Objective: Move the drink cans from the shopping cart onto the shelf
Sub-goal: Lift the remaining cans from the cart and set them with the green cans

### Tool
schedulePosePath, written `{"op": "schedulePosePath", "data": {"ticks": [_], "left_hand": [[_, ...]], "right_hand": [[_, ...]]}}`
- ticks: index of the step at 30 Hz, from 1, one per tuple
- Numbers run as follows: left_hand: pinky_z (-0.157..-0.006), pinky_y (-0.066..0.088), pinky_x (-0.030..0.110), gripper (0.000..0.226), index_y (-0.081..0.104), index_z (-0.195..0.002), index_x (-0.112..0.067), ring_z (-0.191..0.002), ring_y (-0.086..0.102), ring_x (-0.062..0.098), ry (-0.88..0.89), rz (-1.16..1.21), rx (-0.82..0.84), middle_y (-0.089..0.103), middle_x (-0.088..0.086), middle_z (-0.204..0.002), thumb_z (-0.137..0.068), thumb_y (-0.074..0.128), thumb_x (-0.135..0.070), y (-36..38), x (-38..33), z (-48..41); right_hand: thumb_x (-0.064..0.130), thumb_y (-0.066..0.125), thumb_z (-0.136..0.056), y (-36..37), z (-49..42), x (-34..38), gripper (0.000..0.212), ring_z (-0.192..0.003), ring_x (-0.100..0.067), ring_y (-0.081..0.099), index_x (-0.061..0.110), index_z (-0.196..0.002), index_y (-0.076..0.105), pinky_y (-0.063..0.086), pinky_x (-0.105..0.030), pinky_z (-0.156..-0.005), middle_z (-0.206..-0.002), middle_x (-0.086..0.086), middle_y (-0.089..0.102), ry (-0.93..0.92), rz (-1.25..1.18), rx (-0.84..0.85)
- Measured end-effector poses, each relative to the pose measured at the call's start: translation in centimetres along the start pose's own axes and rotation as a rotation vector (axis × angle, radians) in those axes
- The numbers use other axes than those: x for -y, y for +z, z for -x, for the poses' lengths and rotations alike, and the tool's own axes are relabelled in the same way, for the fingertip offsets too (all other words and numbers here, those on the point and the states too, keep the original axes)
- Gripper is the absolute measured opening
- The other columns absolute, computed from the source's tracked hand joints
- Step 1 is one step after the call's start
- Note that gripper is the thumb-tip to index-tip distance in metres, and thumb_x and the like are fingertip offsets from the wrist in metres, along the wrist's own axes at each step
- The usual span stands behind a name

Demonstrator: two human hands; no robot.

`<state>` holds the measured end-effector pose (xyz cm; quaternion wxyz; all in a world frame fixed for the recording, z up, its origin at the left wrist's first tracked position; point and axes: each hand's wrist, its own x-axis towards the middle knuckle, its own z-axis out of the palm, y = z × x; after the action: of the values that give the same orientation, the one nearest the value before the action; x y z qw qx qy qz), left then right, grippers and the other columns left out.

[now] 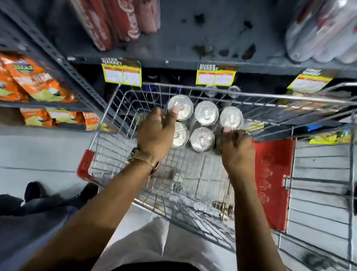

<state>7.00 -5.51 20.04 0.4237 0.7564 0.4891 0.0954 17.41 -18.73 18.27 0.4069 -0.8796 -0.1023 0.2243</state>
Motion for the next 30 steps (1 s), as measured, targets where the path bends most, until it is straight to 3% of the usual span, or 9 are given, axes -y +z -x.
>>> {"op": "schedulePosePath", "data": {"ticks": [4, 7, 9, 12, 16, 22, 30], "left_hand": [[-0.071, 0.044, 0.037, 0.044, 0.050, -0.093, -0.002, -0.088, 0.061, 0.035, 0.147, -0.050, -0.097, 0.065, 0.019, -0.093, -0.096, 0.041, -0.045, -2.9, -5.4, -1.5], [-0.065, 0.036, 0.035, 0.038, 0.042, -0.082, -0.010, -0.090, 0.061, 0.037, 0.252, -0.061, -0.174, 0.060, 0.016, -0.084, -0.097, 0.040, -0.045, -4.3, -9.3, -3.9], [-0.071, 0.041, 0.040, 0.040, 0.047, -0.084, -0.008, -0.093, 0.061, 0.038, 0.285, -0.071, -0.193, 0.064, 0.018, -0.091, -0.097, 0.039, -0.045, -4.6, -11.5, -6.2], [-0.084, 0.044, 0.042, 0.052, 0.055, -0.099, 0.001, -0.104, 0.058, 0.040, 0.276, -0.075, -0.179, 0.064, 0.023, -0.110, -0.097, 0.037, -0.048, -4.5, -14.2, -10.3], [-0.088, 0.044, 0.041, 0.057, 0.057, -0.106, 0.001, -0.111, 0.056, 0.041, 0.266, -0.084, -0.131, 0.062, 0.023, -0.118, -0.096, 0.035, -0.051, -3.3, -16.3, -15.7], [-0.094, 0.043, 0.041, 0.059, 0.057, -0.114, 0.005, -0.118, 0.052, 0.043, 0.217, -0.070, -0.066, 0.058, 0.028, -0.124, -0.097, 0.035, -0.048, -1.5, -17.4, -20.9], [-0.097, 0.042, 0.040, 0.059, 0.052, -0.122, 0.002, -0.122, 0.049, 0.041, 0.179, -0.038, -0.079, 0.056, 0.025, -0.130, -0.098, 0.033, -0.048, -1.0, -17.8, -21.8]], "right_hand": [[0.031, 0.046, -0.097, -3.1, -0.7, 4.9, 0.041, -0.084, -0.030, 0.056, -0.008, -0.091, 0.059, 0.028, -0.026, -0.065, -0.092, -0.021, 0.063, -0.107, 0.071, -0.117], [0.030, 0.049, -0.096, -5.1, -2.6, 8.7, 0.040, -0.089, -0.034, 0.058, -0.008, -0.091, 0.060, 0.024, -0.025, -0.063, -0.100, -0.026, 0.065, -0.210, 0.064, -0.209], [0.030, 0.051, -0.095, -5.8, -4.2, 10.9, 0.040, -0.100, -0.039, 0.059, -0.009, -0.093, 0.059, 0.026, -0.030, -0.064, -0.107, -0.029, 0.064, -0.248, 0.036, -0.270], [0.034, 0.051, -0.095, -6.4, -7.4, 13.5, 0.044, -0.109, -0.041, 0.056, -0.009, -0.103, 0.055, 0.032, -0.034, -0.077, -0.117, -0.031, 0.061, -0.228, 0.015, -0.296], [0.037, 0.052, -0.093, -6.4, -12.3, 15.5, 0.049, -0.114, -0.039, 0.058, -0.007, -0.112, 0.056, 0.046, -0.039, -0.091, -0.123, -0.028, 0.061, -0.161, -0.014, -0.266], [0.035, 0.057, -0.088, -5.8, -16.2, 16.9, 0.044, -0.110, -0.037, 0.062, -0.003, -0.108, 0.064, 0.048, -0.038, -0.086, -0.117, -0.026, 0.066, -0.159, 0.039, -0.256], [0.036, 0.050, -0.095, -5.5, -18.1, 17.5, 0.049, -0.121, -0.038, 0.055, -0.005, -0.119, 0.059, 0.045, -0.039, -0.095, -0.130, -0.025, 0.059, -0.179, 0.105, -0.239]]}}
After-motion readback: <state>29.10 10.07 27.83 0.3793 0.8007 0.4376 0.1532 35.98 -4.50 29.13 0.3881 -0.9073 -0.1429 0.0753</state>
